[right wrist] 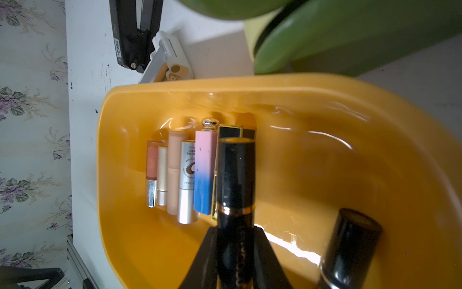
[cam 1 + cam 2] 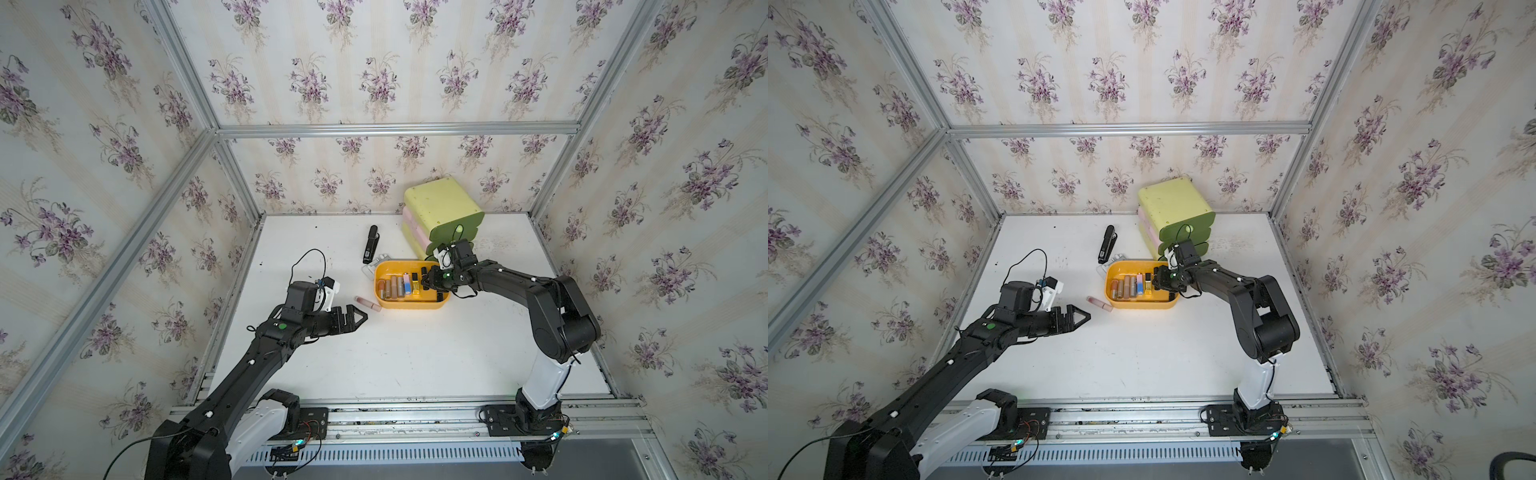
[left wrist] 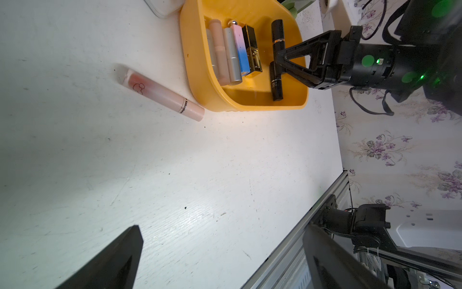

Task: Put the lipstick into the storage box
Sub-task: Place the lipstick in the storage box.

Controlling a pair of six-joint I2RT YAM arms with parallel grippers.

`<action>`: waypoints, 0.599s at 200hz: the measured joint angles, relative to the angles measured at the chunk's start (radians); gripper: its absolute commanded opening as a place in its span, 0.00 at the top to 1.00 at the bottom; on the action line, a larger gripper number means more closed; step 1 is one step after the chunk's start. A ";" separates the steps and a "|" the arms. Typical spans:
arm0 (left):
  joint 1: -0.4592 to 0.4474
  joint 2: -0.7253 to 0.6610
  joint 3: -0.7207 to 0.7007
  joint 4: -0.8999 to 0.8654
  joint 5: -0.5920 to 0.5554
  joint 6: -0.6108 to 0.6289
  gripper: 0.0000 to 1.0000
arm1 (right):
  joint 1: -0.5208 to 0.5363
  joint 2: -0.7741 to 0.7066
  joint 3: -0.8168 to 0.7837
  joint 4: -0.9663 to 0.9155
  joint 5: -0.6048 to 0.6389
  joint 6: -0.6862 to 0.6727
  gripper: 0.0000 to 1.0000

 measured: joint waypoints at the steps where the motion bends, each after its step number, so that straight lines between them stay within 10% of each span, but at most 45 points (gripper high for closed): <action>1: 0.000 0.000 0.000 0.000 0.000 0.000 0.00 | 0.000 0.001 0.000 0.000 0.000 0.000 0.79; 120: 0.000 -0.007 -0.016 0.003 -0.006 0.007 0.00 | 0.000 0.038 0.004 0.003 0.001 0.000 0.69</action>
